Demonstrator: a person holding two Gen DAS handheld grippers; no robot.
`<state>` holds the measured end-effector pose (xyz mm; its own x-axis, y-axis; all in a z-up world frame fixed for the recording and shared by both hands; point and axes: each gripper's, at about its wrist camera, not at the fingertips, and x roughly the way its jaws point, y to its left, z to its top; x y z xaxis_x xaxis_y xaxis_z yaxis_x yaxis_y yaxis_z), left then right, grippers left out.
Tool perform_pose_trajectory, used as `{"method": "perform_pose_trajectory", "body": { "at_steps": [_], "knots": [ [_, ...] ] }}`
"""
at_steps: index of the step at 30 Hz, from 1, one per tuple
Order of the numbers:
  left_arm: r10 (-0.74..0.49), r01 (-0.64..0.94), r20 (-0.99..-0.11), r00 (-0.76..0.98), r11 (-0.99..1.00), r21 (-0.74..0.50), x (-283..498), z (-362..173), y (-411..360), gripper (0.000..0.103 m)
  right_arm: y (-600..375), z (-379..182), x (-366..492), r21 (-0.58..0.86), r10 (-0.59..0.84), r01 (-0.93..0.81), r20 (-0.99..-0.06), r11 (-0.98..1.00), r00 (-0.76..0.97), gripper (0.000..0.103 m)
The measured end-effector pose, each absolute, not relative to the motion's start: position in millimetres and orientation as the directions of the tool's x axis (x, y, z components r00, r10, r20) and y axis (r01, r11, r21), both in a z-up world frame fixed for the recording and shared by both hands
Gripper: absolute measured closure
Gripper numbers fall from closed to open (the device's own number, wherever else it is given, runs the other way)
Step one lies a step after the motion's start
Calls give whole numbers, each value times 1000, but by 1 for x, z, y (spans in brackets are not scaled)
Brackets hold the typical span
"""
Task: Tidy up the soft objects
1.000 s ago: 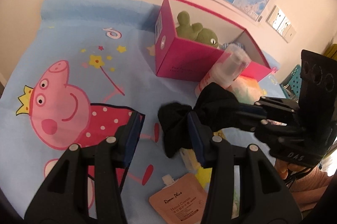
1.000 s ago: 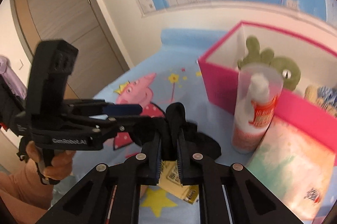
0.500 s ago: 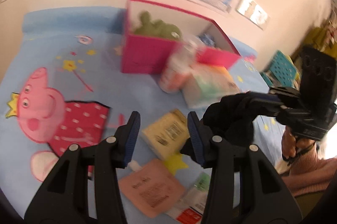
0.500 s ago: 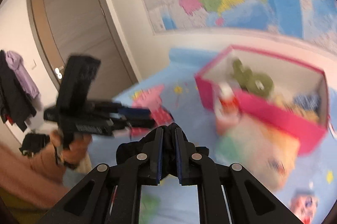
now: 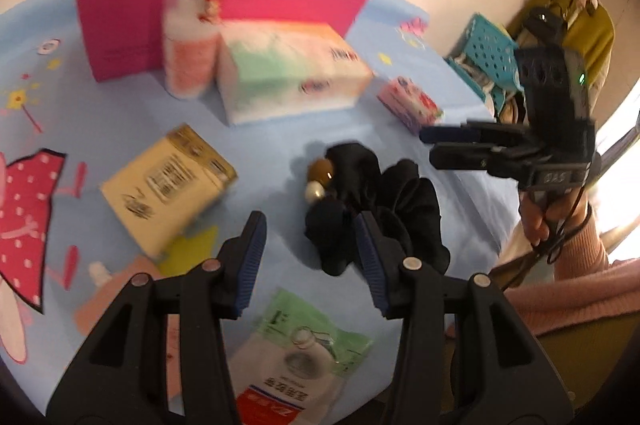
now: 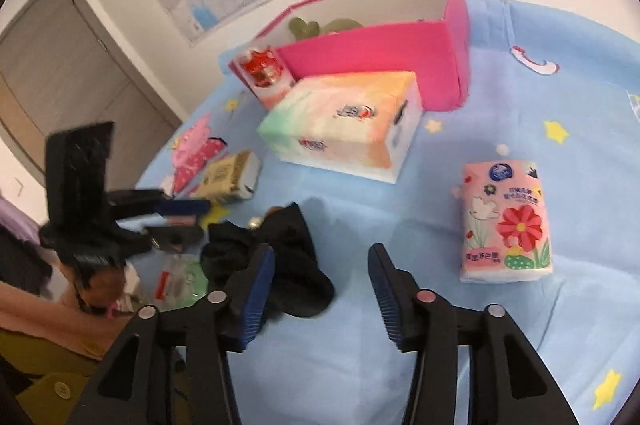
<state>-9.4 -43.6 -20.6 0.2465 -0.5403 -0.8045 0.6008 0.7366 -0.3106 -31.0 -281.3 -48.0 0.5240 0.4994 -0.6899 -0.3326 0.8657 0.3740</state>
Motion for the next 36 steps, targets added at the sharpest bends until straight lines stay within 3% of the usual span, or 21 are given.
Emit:
{"method": "perform_pose_trajectory", "body": {
  "at_steps": [3,11,13,14,16,19,29,36],
  "knots": [
    [-549,594,-811,201,727,-345,-10,-29,-47,54,-265,-50,-28,360,513,-375,-701,854,496,42],
    [-556,596,-821,129,705,-385,-13,-43,-61,54,-241,-72,-11,343,517,-417,-736,842,437,45],
    [-562,592,-818,118,701,-397,-11,-45,-64,54,-237,-78,-9,323,502,-427,-753,845,425,69],
    [-566,593,-816,117,699,-400,-10,-45,-65,58,-236,-78,-10,309,495,-431,-754,848,432,71],
    [-574,597,-812,105,690,-411,-8,-45,-70,71,-236,-76,-12,323,512,-443,-748,836,422,84],
    [-577,605,-809,113,686,-404,-7,-41,-78,79,-240,-68,-17,324,519,-446,-733,835,440,90],
    [-628,668,-747,218,654,-354,19,20,-100,81,-261,4,-20,252,498,-449,-624,858,602,90],
    [-597,675,-723,349,695,-248,68,71,-119,81,-270,58,16,159,451,-441,-543,883,708,90]
  ]
}}
